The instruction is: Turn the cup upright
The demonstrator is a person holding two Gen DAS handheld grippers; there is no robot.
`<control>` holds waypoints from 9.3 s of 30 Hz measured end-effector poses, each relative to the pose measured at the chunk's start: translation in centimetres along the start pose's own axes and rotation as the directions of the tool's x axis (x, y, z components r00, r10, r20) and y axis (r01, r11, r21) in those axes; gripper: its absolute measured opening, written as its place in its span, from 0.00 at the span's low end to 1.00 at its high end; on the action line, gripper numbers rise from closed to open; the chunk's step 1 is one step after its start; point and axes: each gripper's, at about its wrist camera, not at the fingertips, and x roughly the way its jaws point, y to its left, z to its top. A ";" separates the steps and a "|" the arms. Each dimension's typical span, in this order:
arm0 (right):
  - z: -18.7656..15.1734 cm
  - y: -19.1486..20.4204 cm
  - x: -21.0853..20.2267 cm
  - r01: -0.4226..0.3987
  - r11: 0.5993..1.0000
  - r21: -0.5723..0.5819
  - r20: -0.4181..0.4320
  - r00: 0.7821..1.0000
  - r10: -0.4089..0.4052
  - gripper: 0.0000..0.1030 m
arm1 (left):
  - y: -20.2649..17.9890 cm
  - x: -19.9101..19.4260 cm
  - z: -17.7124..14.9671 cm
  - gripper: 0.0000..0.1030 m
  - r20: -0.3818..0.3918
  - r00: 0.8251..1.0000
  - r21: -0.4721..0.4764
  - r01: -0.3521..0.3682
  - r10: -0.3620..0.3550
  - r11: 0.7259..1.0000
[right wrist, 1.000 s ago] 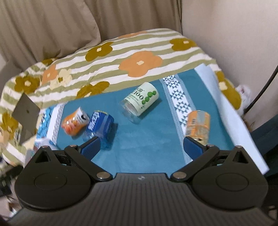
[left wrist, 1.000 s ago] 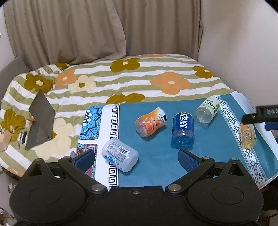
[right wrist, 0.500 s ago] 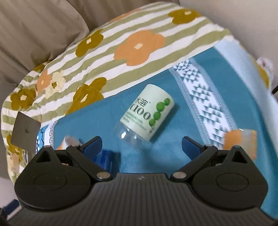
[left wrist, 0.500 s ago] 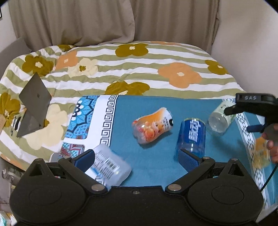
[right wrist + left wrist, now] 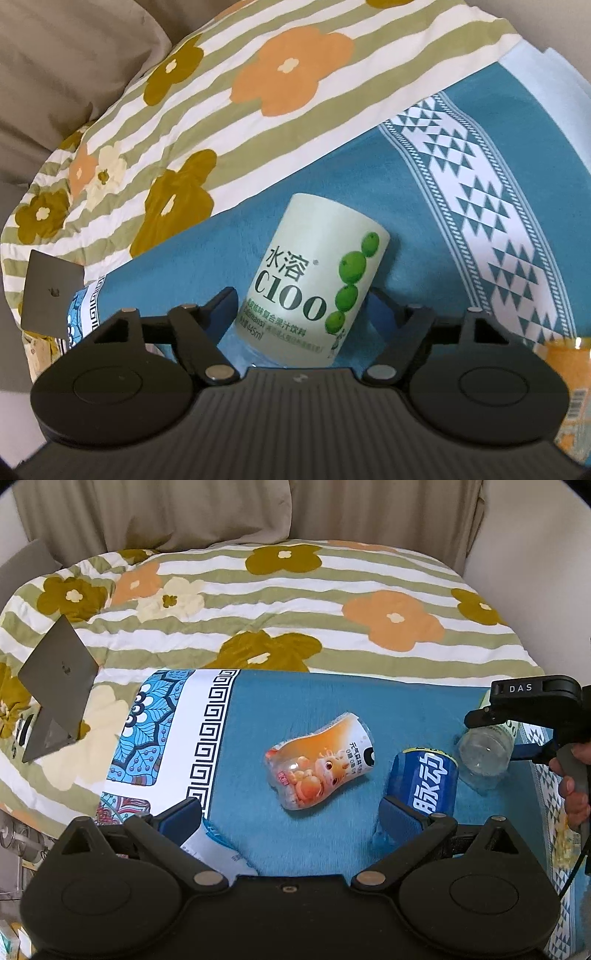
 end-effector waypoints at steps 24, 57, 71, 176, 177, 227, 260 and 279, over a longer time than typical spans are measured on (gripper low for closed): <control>-0.7 1.4 -3.6 -0.057 0.997 -0.043 0.090 0.994 0.061 0.80 | 1.5 -2.3 -1.1 1.00 0.048 0.999 -0.004 0.023 -0.023 1.000; -17.6 3.8 -4.9 -0.017 0.945 -0.328 -0.209 0.976 -0.055 0.80 | 5.7 -6.7 -11.0 1.00 0.048 0.993 -0.030 0.105 -0.103 0.994; -17.1 4.2 -4.3 -0.014 0.949 -0.315 -0.212 0.976 -0.056 0.94 | 5.5 -6.7 -11.0 1.00 0.042 0.994 -0.024 0.106 -0.105 0.994; -19.0 -11.0 -12.7 -0.045 0.883 -0.467 0.080 0.992 0.093 1.00 | -11.8 -2.3 -13.7 0.64 0.466 0.870 0.149 0.104 -0.162 0.983; -19.0 -10.9 -12.7 -0.045 0.883 -0.467 0.081 0.992 0.094 1.00 | -11.7 -2.4 -13.7 0.64 0.453 0.876 0.143 0.108 -0.162 0.984; -24.5 -2.6 -24.4 0.250 0.866 -0.434 0.350 0.932 -0.093 1.00 | -2.0 -16.4 -16.1 1.00 0.244 0.965 0.061 0.079 -0.092 0.995; -25.3 -2.2 -24.7 0.252 0.868 -0.427 0.354 0.930 -0.096 1.00 | -2.2 -17.4 -16.6 1.00 0.288 0.954 0.087 0.066 -0.089 0.994; -25.3 -2.3 -24.8 0.246 0.870 -0.427 0.356 0.930 -0.088 1.00 | -2.4 -17.5 -16.5 1.00 0.296 0.951 0.092 0.059 -0.084 0.994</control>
